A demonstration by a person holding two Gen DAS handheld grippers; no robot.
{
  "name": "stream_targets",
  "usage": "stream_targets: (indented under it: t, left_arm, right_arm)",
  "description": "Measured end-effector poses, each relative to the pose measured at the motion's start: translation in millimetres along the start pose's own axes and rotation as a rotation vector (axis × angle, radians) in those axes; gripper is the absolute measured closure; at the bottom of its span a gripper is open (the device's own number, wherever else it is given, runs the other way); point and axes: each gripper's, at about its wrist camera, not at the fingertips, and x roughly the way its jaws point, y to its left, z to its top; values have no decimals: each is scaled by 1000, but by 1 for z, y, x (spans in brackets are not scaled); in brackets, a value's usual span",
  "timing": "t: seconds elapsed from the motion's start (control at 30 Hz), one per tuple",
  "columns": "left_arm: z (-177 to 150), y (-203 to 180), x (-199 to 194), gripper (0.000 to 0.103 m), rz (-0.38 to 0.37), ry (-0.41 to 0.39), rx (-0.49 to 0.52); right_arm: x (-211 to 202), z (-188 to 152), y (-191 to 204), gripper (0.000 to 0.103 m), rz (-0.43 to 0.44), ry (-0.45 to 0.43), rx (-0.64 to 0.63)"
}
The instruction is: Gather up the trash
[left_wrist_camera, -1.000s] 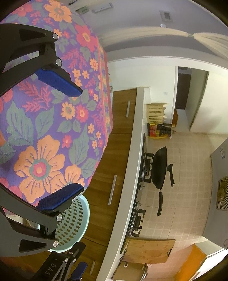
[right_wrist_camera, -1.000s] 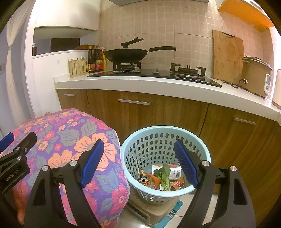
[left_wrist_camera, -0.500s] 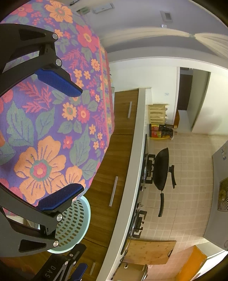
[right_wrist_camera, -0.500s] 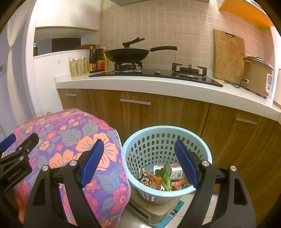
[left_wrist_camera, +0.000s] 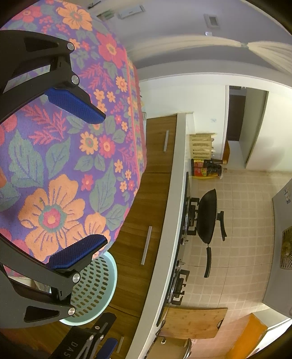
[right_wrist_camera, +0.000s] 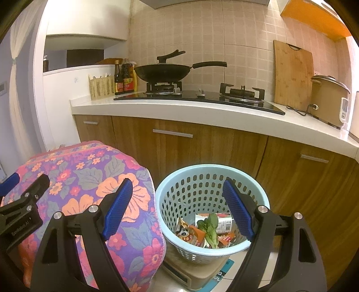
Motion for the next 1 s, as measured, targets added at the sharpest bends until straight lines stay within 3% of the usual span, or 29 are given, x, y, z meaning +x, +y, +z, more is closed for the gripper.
stream_targets:
  t: [1.0]
  left_arm:
    - [0,0,0,8,-1,0,2]
  right_arm:
    - [-1,2,-3,21,3,1,4]
